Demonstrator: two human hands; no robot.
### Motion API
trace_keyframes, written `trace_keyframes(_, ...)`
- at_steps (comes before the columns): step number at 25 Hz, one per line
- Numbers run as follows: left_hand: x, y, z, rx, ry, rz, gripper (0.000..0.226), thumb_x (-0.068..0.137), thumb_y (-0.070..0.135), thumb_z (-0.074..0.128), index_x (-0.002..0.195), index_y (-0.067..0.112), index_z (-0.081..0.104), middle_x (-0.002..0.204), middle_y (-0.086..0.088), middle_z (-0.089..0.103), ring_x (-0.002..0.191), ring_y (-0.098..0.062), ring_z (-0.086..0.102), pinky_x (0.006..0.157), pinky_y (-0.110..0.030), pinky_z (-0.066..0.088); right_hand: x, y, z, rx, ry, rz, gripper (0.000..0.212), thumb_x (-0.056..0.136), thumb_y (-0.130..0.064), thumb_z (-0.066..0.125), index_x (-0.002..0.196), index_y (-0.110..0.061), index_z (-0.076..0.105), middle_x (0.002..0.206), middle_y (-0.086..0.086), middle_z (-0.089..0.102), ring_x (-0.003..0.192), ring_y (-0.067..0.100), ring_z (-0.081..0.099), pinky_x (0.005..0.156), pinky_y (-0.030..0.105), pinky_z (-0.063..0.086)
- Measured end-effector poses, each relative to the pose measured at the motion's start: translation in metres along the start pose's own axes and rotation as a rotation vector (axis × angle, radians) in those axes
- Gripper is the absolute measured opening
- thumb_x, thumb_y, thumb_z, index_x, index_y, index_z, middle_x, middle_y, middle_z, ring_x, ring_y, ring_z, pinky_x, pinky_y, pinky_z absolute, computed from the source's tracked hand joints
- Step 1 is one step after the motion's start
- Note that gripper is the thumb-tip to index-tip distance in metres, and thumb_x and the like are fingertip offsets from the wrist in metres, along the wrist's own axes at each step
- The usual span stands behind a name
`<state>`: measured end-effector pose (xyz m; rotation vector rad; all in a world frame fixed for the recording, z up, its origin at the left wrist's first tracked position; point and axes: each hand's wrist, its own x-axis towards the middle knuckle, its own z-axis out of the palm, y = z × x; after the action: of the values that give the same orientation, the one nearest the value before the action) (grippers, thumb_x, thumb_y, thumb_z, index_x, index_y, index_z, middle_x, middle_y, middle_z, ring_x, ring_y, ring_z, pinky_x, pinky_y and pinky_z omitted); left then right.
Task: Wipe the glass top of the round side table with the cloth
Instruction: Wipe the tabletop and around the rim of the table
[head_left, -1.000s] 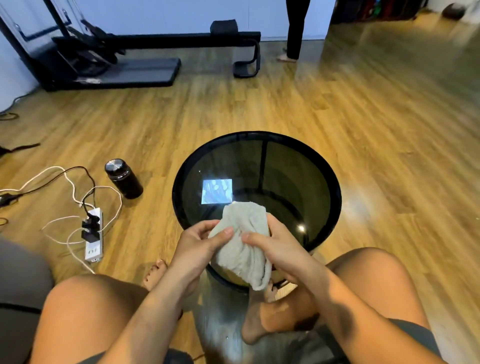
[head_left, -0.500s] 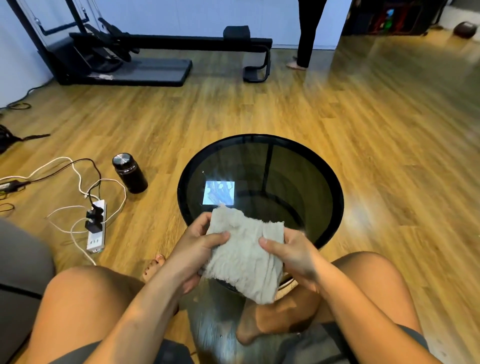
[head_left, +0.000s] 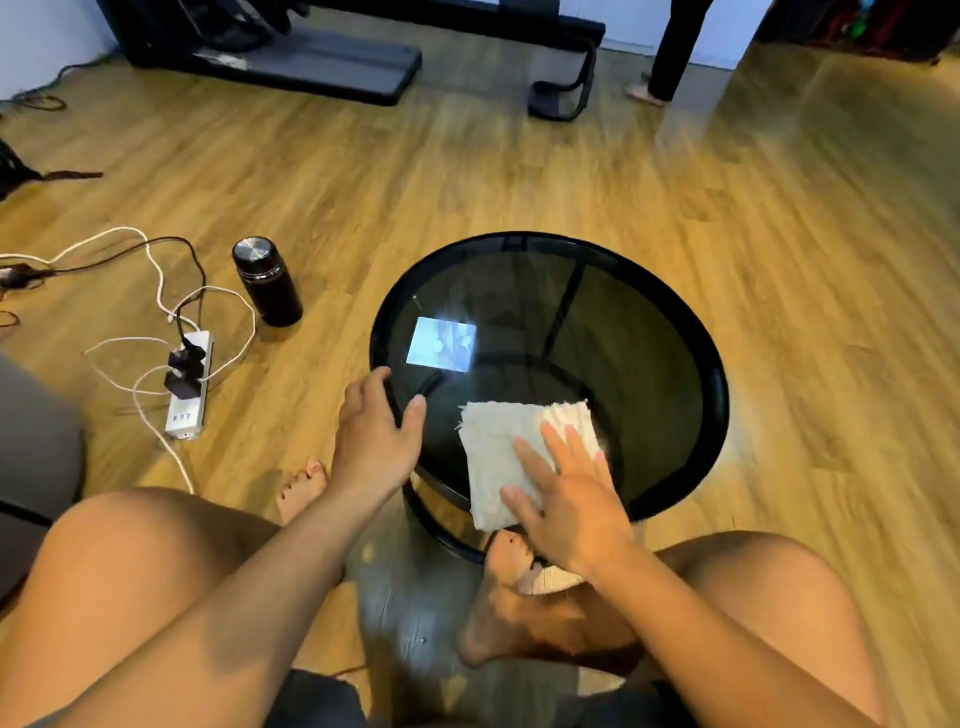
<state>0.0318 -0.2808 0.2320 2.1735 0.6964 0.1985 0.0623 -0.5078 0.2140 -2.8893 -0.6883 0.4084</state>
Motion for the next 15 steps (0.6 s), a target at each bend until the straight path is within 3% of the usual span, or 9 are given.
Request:
trace_keyframes(2,0.024,-0.005,0.005,-0.093,-0.013,-0.045,0.058,0.098,0.044,0.042,0.148,0.018,0.027,0.155,-0.008,0.03,0.141,-0.024,0.032,0.114,-0.037,0.027,0.006,-0.01,0.022,-0.111,-0.011,-0.017,0.063,0.096,-0.062,0.004,0.153,-0.041,-0.008,0.166,0.003,-0.012,0.148,0.029,-0.024,0.118,0.056,-0.013)
trace_keyframes(7,0.064,-0.01,0.022,-0.324,0.063,-0.159,0.059,0.099,0.049,0.029,0.151,0.024,0.022,0.159,-0.001,0.031,0.143,-0.02,0.032,0.117,-0.041,0.025,0.072,-0.013,0.018,-0.162,-0.005,-0.029,0.062,0.092,-0.063,-0.003,0.15,-0.043,-0.015,0.165,0.005,-0.015,0.148,0.035,-0.023,0.115,0.063,-0.012)
trace_keyframes(11,0.056,-0.019,0.032,-0.321,0.174,-0.13,0.054,0.096,0.048,0.027,0.146,0.029,0.033,0.153,0.004,0.04,0.138,-0.016,0.038,0.114,-0.04,0.029,0.183,-0.012,-0.009,-0.167,0.064,-0.03,0.062,0.096,-0.062,0.009,0.153,-0.04,0.0,0.166,0.006,-0.003,0.15,0.036,-0.01,0.115,0.065,0.0)
trace_keyframes(15,0.06,-0.024,0.044,-0.302,0.255,-0.13,0.047,0.098,0.039,0.03,0.143,0.025,0.039,0.149,0.004,0.046,0.135,-0.013,0.042,0.108,-0.03,0.031,0.328,-0.016,-0.049,-0.055,0.164,0.05,0.053,0.103,-0.046,0.017,0.155,-0.033,0.018,0.165,0.008,0.015,0.151,0.034,0.005,0.117,0.063,0.01)
